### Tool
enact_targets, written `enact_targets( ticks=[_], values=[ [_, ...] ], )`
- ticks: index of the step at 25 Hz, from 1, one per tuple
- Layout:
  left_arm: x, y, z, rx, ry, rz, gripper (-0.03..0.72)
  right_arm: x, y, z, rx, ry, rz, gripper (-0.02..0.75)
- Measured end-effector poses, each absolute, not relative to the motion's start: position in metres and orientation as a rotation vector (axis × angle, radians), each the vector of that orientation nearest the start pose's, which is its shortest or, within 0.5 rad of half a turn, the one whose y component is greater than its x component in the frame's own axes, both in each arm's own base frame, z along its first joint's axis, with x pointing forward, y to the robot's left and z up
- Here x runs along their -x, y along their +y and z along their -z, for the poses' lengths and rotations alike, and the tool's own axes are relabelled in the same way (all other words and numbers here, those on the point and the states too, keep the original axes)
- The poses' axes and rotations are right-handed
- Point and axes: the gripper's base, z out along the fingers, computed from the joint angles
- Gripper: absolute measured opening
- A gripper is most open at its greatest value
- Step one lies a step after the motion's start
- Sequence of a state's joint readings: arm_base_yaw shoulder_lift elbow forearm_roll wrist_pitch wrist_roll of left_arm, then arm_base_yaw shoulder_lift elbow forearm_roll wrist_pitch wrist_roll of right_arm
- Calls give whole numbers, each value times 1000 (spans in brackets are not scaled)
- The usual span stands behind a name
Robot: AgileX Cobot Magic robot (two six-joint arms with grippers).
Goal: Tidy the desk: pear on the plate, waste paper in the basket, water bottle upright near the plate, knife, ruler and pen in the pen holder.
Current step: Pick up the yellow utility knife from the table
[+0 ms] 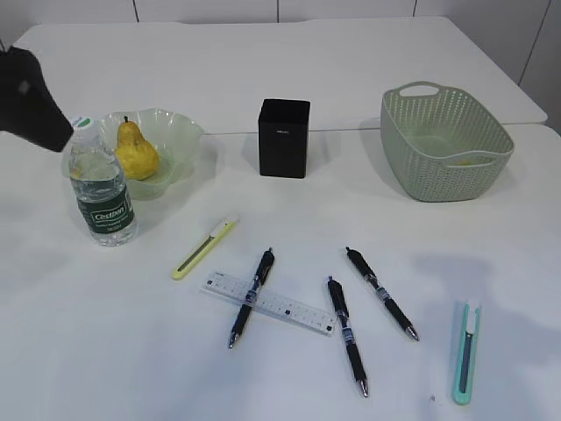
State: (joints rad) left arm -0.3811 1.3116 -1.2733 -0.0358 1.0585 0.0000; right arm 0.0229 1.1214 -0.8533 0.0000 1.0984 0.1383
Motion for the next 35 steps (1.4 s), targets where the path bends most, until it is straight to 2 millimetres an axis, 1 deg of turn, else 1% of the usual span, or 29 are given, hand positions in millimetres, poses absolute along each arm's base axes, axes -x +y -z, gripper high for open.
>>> enact_targets(
  ticks=[5,11,14,20,27,29,35],
  values=[
    [-273,-116,-355,-549,2644,200,527,-187,4,-283,-165,2862,-32,386],
    [-308,-137,-347,-657,2701,274,527,-187,4,-283,-166,2868,-31,386],
    [-324,-145,-338,-719,2703,289,522,-187,4,-283,-166,2868,-31,386],
    [-351,-157,-312,-815,2734,279,486,-186,4,-283,-166,2872,-31,386],
    [-376,-170,-275,-812,2727,271,484,-186,4,-283,-166,2874,-31,386],
    [-380,-179,-266,-835,2702,249,484,-186,4,-283,-166,2874,-31,386],
    [-382,-217,-233,-979,2632,150,484,-186,4,-283,-166,2874,-31,386]
  ],
)
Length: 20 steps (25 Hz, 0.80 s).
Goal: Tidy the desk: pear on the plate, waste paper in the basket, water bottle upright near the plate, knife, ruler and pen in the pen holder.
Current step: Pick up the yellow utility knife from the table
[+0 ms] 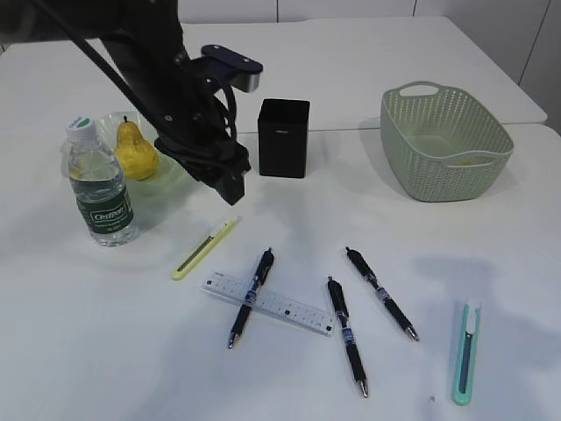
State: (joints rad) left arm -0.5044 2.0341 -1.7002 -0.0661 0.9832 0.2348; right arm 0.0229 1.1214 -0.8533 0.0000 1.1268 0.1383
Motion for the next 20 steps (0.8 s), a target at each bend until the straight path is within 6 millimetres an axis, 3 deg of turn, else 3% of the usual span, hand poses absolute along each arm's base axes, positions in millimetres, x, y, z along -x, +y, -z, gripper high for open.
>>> enact_targets(
  ticks=[7,20],
  values=[
    [-396,-224,-193,-984,2720,72,484,-183,4,-282,-168,2911,-27,386],
    [-417,-235,-178,-973,2765,54,484,-181,5,-282,-171,2928,-33,386]
  ],
)
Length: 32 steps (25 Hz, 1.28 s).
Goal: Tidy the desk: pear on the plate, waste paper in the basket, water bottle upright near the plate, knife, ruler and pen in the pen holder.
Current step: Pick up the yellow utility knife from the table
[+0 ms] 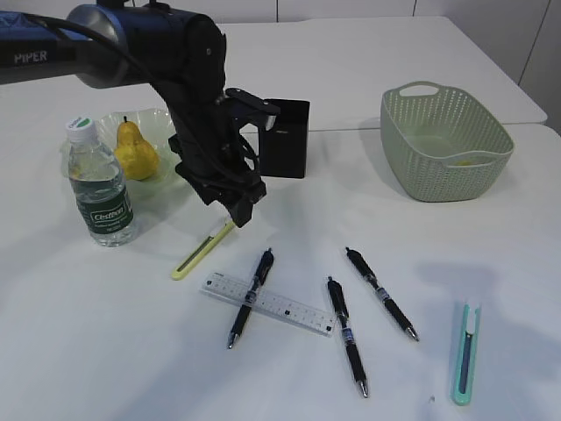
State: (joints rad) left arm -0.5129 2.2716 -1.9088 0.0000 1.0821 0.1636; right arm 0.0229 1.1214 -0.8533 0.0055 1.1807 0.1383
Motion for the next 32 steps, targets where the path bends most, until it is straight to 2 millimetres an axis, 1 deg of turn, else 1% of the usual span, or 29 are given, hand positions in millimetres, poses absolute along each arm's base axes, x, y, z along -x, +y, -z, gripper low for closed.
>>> enact_targets(
  ticks=[4,11,17,24,32],
  values=[
    [-419,-233,-171,-969,2781,50,477,-180,6,-281,-179,2944,-54,386],
    [-428,-219,-153,-931,2836,37,474,-180,8,-281,-190,2948,-92,386],
    [-429,-218,-138,-928,2869,38,468,-180,9,-281,-192,2948,-100,386],
    [-430,-219,-131,-928,2878,41,461,-180,9,-281,-192,2948,-100,386],
    [-430,-219,-130,-926,2876,45,446,-180,9,-281,-193,2948,-103,386]
  ],
)
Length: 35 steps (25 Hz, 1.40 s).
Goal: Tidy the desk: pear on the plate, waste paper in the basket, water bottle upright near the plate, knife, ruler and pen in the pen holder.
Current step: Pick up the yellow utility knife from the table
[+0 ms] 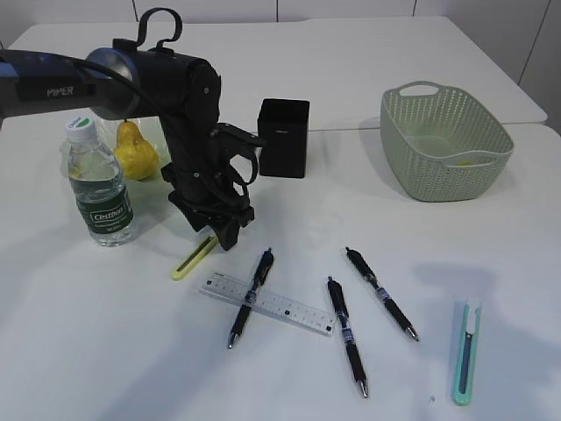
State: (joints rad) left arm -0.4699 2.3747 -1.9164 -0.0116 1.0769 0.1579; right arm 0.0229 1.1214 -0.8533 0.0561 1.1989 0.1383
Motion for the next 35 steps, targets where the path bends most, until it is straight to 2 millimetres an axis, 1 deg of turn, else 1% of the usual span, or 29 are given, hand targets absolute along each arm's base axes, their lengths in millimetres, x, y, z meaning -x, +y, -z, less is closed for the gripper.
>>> enact_targets(
  ticks=[8,14,35],
  values=[
    [-430,-220,-130,-925,2878,47,445,-180,9,-281,-193,2948,-103,386],
    [-430,-220,-122,-921,2897,57,440,-180,9,-281,-193,2948,-103,386],
    [-430,-220,-122,-921,2897,57,423,-180,9,-281,-193,2948,-103,386]
  ],
)
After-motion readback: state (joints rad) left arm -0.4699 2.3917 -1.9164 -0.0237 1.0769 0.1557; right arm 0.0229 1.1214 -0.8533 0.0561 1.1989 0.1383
